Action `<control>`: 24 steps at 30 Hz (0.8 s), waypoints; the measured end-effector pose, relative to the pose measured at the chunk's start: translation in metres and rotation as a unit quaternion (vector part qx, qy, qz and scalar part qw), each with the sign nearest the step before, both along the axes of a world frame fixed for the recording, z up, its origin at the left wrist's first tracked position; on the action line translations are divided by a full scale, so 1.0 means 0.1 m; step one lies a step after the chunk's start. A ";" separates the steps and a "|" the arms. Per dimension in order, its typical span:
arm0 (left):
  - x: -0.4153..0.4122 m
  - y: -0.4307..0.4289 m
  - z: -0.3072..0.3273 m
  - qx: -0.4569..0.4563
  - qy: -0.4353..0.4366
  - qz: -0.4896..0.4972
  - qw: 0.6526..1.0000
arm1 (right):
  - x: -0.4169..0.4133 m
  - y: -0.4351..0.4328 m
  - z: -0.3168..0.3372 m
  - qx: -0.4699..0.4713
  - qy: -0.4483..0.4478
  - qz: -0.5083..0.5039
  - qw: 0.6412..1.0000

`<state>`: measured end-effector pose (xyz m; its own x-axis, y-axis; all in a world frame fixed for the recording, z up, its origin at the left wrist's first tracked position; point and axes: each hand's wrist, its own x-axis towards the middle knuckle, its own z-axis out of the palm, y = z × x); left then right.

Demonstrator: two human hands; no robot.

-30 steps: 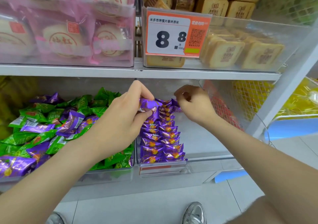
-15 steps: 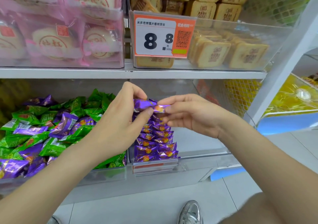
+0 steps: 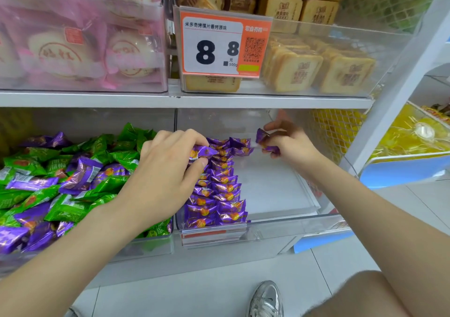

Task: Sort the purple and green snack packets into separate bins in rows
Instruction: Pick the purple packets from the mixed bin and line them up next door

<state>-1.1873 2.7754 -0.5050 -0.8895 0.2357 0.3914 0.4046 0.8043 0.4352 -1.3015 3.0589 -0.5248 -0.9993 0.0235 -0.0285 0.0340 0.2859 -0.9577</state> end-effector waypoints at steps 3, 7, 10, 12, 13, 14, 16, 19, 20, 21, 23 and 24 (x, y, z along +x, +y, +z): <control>-0.04 0.02 -0.03 -0.004 -0.004 -0.005 1.000 | -0.09 -0.01 -0.10 0.028 -0.045 0.012 0.998; -0.09 0.05 -0.08 0.014 -0.003 -0.003 1.000 | -0.06 -0.06 -0.21 0.093 -0.021 0.096 0.991; -0.11 0.08 -0.09 0.026 0.004 0.003 1.000 | -0.10 -0.01 -0.21 0.234 0.093 0.123 0.960; -0.13 0.11 -0.09 0.023 0.008 0.009 1.000 | -0.13 0.03 -0.22 0.311 0.128 0.132 0.932; -0.13 0.12 -0.09 0.020 0.010 0.012 1.000 | -0.14 0.04 -0.23 0.321 0.127 0.129 0.930; -0.13 0.14 -0.09 0.019 0.012 0.016 1.000 | -0.14 0.06 -0.25 0.330 0.126 0.127 0.927; -0.14 0.17 -0.09 0.017 0.015 0.021 1.000 | -0.17 0.05 -0.30 0.356 0.135 0.129 0.916; -0.15 0.19 -0.10 0.010 0.017 0.025 1.000 | -0.21 0.01 -0.35 0.388 0.144 0.135 0.900; -0.16 0.19 -0.11 0.005 0.017 0.027 0.999 | -0.22 -0.01 -0.36 0.397 0.150 0.136 0.895; -0.16 0.19 -0.12 -0.001 0.016 0.028 0.999 | -0.23 -0.02 -0.38 0.404 0.158 0.138 0.890; -0.16 0.19 -0.15 -0.011 0.019 0.028 0.999 | -0.23 -0.06 -0.40 0.416 0.163 0.151 0.882; -0.16 0.19 -0.16 -0.013 0.020 0.027 0.999 | -0.23 -0.07 -0.41 0.417 0.162 0.154 0.881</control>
